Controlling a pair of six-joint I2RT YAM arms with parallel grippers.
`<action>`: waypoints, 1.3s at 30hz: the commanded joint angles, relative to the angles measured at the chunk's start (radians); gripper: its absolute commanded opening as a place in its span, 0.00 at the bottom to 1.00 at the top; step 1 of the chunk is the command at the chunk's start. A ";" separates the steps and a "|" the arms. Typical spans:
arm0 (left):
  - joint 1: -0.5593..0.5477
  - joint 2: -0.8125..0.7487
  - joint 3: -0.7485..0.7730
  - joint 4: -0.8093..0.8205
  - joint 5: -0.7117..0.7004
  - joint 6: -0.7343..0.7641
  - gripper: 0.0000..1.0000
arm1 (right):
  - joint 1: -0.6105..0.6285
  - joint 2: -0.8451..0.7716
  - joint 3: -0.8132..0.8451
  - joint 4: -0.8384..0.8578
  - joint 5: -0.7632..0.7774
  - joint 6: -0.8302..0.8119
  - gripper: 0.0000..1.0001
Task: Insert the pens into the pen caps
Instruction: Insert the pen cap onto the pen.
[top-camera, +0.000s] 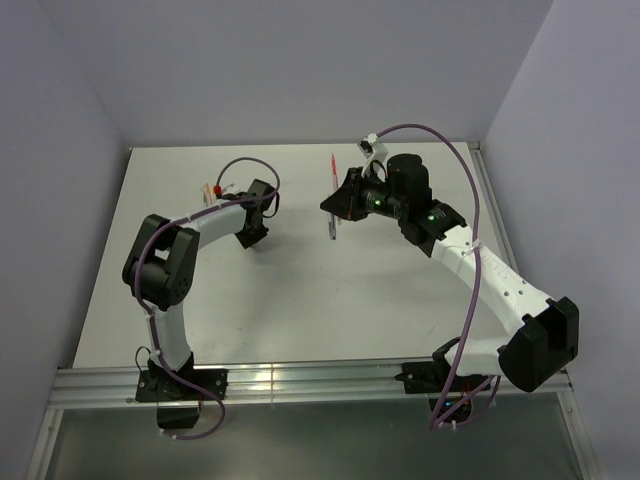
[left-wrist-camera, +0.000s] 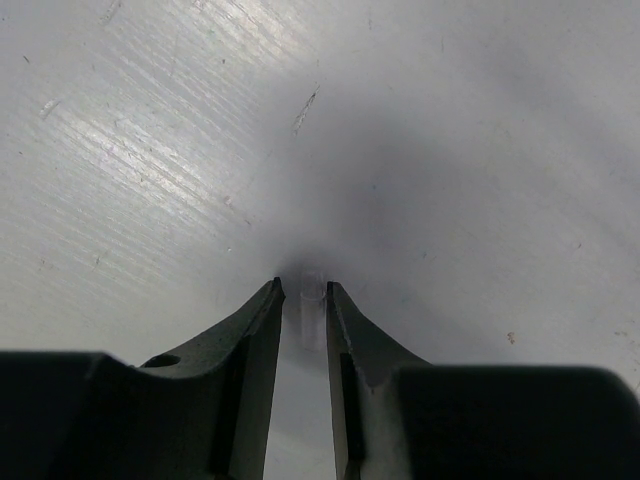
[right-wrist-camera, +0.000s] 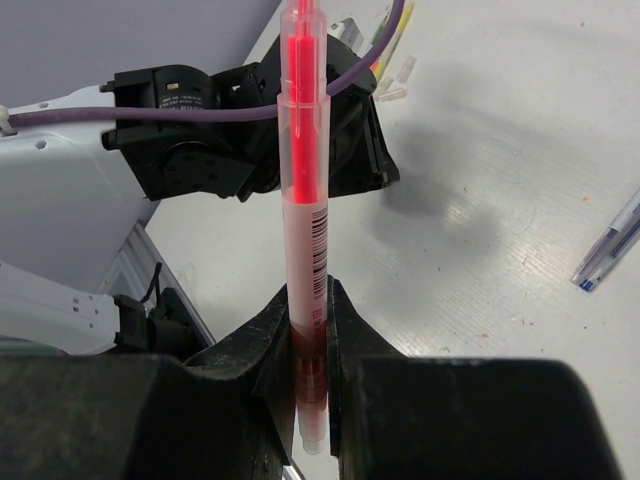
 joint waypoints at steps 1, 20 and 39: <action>0.009 0.057 -0.063 -0.065 0.059 0.011 0.31 | 0.001 -0.006 0.052 0.013 -0.006 -0.019 0.00; -0.031 0.066 -0.063 -0.068 0.085 0.001 0.30 | 0.001 -0.022 0.051 0.010 -0.004 -0.023 0.00; -0.041 0.092 -0.059 -0.068 0.111 0.005 0.25 | 0.002 -0.019 0.054 0.009 -0.013 -0.023 0.00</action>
